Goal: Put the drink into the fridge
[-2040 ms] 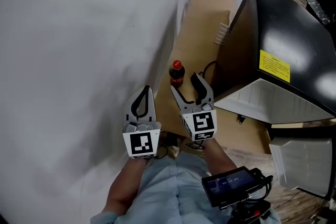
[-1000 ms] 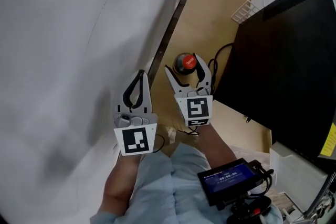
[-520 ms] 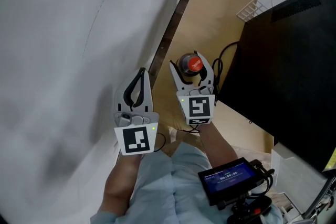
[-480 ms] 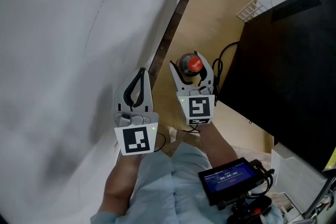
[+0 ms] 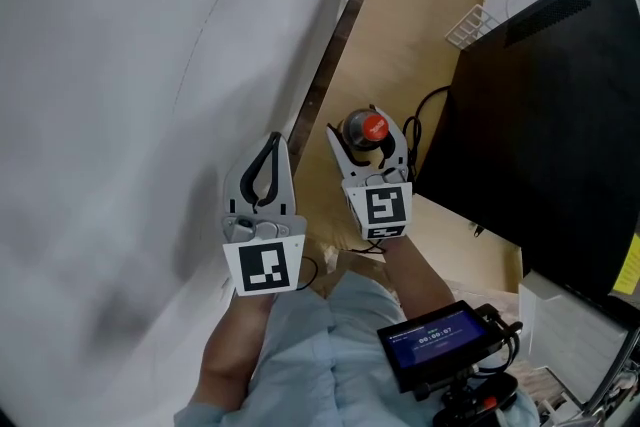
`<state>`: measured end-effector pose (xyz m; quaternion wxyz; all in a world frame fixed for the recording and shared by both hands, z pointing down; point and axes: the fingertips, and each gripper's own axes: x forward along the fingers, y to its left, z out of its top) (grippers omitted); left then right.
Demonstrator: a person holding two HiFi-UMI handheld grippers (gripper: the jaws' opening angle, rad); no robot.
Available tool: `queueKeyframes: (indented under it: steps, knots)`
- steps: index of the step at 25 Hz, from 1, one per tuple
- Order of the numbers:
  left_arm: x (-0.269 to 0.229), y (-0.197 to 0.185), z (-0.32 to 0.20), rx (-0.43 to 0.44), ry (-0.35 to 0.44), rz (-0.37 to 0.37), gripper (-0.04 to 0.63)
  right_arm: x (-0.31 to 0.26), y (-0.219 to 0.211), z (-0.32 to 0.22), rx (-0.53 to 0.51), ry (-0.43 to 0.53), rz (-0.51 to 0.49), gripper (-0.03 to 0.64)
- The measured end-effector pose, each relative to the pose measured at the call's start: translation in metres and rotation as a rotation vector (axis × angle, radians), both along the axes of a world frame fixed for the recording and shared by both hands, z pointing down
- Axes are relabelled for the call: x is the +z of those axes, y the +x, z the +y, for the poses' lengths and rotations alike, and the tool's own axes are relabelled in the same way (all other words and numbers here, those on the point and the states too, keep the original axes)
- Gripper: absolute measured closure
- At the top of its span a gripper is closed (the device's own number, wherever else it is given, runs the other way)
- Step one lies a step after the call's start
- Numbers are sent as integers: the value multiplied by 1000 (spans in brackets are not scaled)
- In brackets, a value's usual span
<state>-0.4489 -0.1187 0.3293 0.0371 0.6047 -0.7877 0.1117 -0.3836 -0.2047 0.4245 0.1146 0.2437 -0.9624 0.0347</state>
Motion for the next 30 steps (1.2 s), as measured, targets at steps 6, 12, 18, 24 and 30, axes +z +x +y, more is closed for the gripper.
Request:
queueKeyframes:
  steps: [6,12,18,24,30]
  knots:
    - [-24,5,6,6,47,-10,586,-28,4,19,-13,7,-23,305]
    - [-44,19,16,52,94,-28,587,-55,17,42,-1,38,-47,306]
    - [-50,41,27,88,106,-23,588,-70,41,65,15,54,-58,305]
    - [-48,72,34,116,116,-18,587,-79,72,83,26,46,-59,306]
    - [-48,124,46,142,120,-35,588,-83,123,101,29,66,-76,307]
